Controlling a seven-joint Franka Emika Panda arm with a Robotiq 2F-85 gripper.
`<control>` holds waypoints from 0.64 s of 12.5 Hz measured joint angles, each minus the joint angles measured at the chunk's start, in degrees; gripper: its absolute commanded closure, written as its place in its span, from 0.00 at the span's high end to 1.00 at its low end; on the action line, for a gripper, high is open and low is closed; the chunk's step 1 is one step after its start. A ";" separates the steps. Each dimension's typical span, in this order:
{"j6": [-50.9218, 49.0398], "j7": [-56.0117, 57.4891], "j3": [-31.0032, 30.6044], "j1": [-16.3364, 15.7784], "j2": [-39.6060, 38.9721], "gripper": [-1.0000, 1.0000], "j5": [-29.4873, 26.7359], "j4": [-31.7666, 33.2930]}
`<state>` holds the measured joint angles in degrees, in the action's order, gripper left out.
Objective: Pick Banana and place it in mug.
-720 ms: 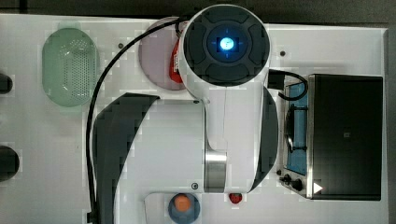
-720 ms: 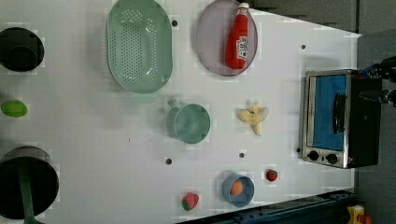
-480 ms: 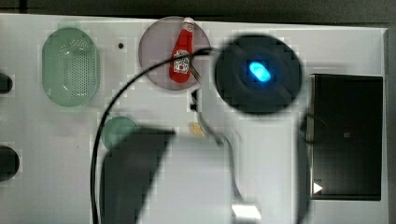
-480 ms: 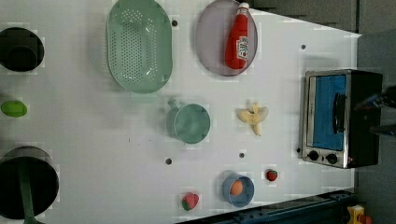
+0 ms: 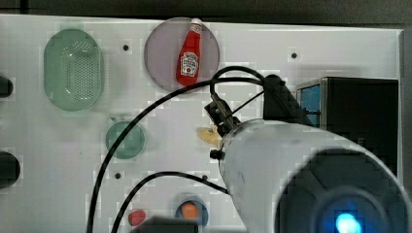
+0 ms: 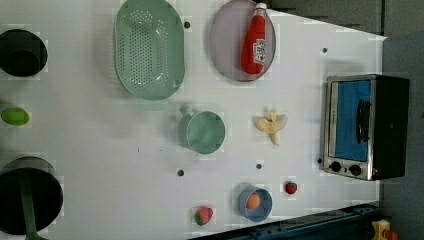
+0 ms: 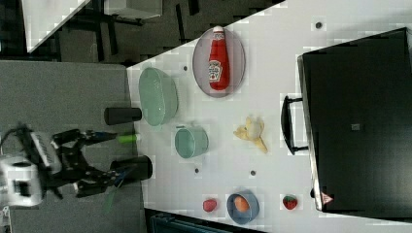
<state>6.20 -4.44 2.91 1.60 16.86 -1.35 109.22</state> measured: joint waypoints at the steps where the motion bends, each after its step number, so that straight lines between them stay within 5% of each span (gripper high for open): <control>1: 2.91 0.00 0.05 -0.04 -1.27 1.00 0.14 2.18; 8: 29.89 0.00 -0.91 -0.06 -20.54 1.00 0.57 23.50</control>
<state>36.09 -4.44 2.01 1.53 -3.69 -0.78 132.72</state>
